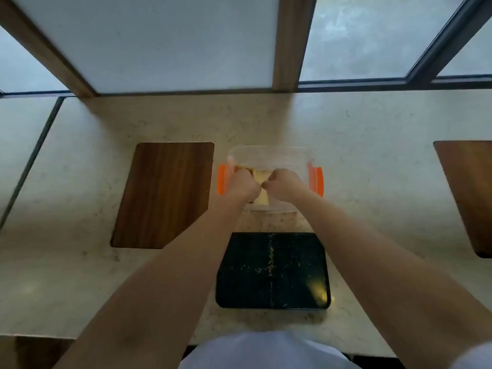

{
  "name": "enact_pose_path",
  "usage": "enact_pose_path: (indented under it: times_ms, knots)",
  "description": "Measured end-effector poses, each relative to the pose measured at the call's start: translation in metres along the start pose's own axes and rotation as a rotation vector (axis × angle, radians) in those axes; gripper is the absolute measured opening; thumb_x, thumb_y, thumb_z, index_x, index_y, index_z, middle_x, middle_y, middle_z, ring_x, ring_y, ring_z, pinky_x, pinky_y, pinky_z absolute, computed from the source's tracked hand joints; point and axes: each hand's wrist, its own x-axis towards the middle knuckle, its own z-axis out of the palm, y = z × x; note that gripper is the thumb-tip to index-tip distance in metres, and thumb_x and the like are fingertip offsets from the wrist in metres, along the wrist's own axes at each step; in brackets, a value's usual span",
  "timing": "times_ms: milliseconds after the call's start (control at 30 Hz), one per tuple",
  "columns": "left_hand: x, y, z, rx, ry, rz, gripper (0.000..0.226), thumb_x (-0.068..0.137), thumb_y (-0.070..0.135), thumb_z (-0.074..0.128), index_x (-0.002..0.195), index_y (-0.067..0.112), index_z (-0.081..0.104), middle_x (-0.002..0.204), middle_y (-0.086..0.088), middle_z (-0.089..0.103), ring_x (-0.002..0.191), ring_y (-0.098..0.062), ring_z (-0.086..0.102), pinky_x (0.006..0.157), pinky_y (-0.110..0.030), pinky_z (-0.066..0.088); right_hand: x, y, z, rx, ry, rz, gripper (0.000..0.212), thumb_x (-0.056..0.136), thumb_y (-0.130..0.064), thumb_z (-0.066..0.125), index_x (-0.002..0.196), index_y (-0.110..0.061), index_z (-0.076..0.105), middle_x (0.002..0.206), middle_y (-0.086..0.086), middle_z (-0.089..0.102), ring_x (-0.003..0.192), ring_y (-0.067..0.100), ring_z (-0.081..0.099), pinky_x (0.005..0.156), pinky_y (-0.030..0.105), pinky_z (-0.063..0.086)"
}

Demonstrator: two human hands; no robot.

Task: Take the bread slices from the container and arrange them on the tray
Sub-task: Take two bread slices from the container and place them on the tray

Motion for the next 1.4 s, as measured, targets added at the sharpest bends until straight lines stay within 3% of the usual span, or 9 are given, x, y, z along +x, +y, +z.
enact_pose_path:
  times_ms: [233, 400, 533, 600, 700, 800, 933, 1200, 1400]
  knots:
    - [0.005, 0.005, 0.012, -0.049, 0.010, -0.018, 0.021, 0.091, 0.006, 0.058, 0.072, 0.015, 0.054, 0.076, 0.005, 0.047, 0.067, -0.008, 0.048, 0.058, -0.023, 0.041, 0.007, 0.001, 0.005, 0.048, -0.160, 0.066, 0.048, 0.095, -0.040, 0.051, 0.119, 0.000, 0.063, 0.098, 0.013, 0.068, 0.078, 0.026, 0.062, 0.056, 0.030, 0.046]
    - [0.004, 0.010, 0.020, -0.111, 0.069, -0.037, 0.006, 0.091, 0.007, 0.060, 0.096, 0.010, 0.062, 0.087, -0.002, 0.062, 0.078, -0.015, 0.062, 0.069, -0.029, 0.053, 0.010, 0.011, 0.004, 0.108, -0.174, 0.108, 0.055, 0.098, -0.051, 0.046, 0.123, -0.004, 0.063, 0.107, 0.013, 0.070, 0.092, 0.028, 0.066, 0.082, 0.042, 0.060]
    - [0.005, 0.015, 0.028, -0.133, 0.107, -0.080, 0.027, 0.092, 0.011, 0.062, 0.118, 0.006, 0.057, 0.109, -0.010, 0.065, 0.098, -0.024, 0.065, 0.086, -0.039, 0.056, 0.011, 0.021, 0.000, 0.146, -0.173, 0.134, 0.060, 0.099, -0.055, 0.043, 0.126, -0.004, 0.060, 0.106, 0.012, 0.070, 0.091, 0.028, 0.066, 0.077, 0.040, 0.058]
    - [0.006, 0.017, 0.031, -0.086, 0.128, -0.078, 0.037, 0.091, 0.013, 0.063, 0.126, 0.005, 0.053, 0.113, -0.011, 0.064, 0.099, -0.026, 0.065, 0.077, -0.035, 0.056, 0.010, 0.023, -0.004, 0.157, -0.167, 0.135, 0.057, 0.099, -0.052, 0.044, 0.126, -0.003, 0.060, 0.107, 0.013, 0.069, 0.092, 0.029, 0.067, 0.080, 0.042, 0.061]
    - [0.008, 0.018, 0.034, -0.020, 0.105, -0.054, 0.028, 0.092, 0.013, 0.062, 0.118, 0.007, 0.055, 0.096, -0.006, 0.064, 0.078, -0.018, 0.062, 0.051, -0.023, 0.038, 0.010, 0.023, -0.006, 0.196, -0.157, 0.147, 0.055, 0.100, -0.049, 0.043, 0.128, -0.003, 0.058, 0.114, 0.014, 0.068, 0.096, 0.029, 0.067, 0.080, 0.044, 0.062]
    - [0.008, 0.021, 0.036, 0.070, 0.070, 0.018, 0.001, 0.092, 0.013, 0.060, 0.092, 0.012, 0.060, 0.079, -0.003, 0.064, 0.065, -0.015, 0.061, 0.049, -0.025, 0.038, 0.009, 0.021, -0.006, 0.244, -0.147, 0.163, 0.051, 0.099, -0.053, 0.043, 0.115, -0.006, 0.058, 0.104, 0.011, 0.066, 0.097, 0.029, 0.066, 0.076, 0.042, 0.061]
    - [0.013, 0.018, 0.039, 0.062, 0.052, 0.082, 0.020, 0.094, 0.027, 0.063, 0.076, 0.018, 0.061, 0.073, 0.000, 0.066, 0.068, -0.016, 0.065, 0.052, -0.026, 0.041, 0.012, 0.022, -0.007, 0.319, -0.107, 0.214, 0.030, 0.100, -0.040, 0.044, 0.100, -0.012, 0.051, 0.089, 0.005, 0.059, 0.094, 0.028, 0.065, 0.078, 0.045, 0.061]
    - [0.017, 0.017, 0.046, 0.111, 0.058, 0.086, 0.012, 0.097, 0.019, 0.056, 0.104, 0.010, 0.059, 0.090, -0.004, 0.066, 0.079, -0.022, 0.064, 0.071, -0.037, 0.055, 0.013, 0.022, -0.005, 0.422, -0.085, 0.255, 0.025, 0.101, -0.024, 0.037, 0.093, -0.008, 0.054, 0.094, 0.015, 0.070, 0.090, 0.031, 0.072, 0.082, 0.049, 0.062]
    - [0.018, 0.019, 0.050, 0.082, 0.080, 0.040, 0.016, 0.093, 0.012, 0.052, 0.105, 0.008, 0.061, 0.092, -0.009, 0.067, 0.076, -0.025, 0.063, 0.059, -0.033, 0.045, 0.012, 0.021, -0.004, 0.318, -0.092, 0.226, 0.016, 0.095, -0.009, 0.045, 0.102, -0.005, 0.060, 0.103, 0.017, 0.069, 0.094, 0.033, 0.070, 0.082, 0.049, 0.063]
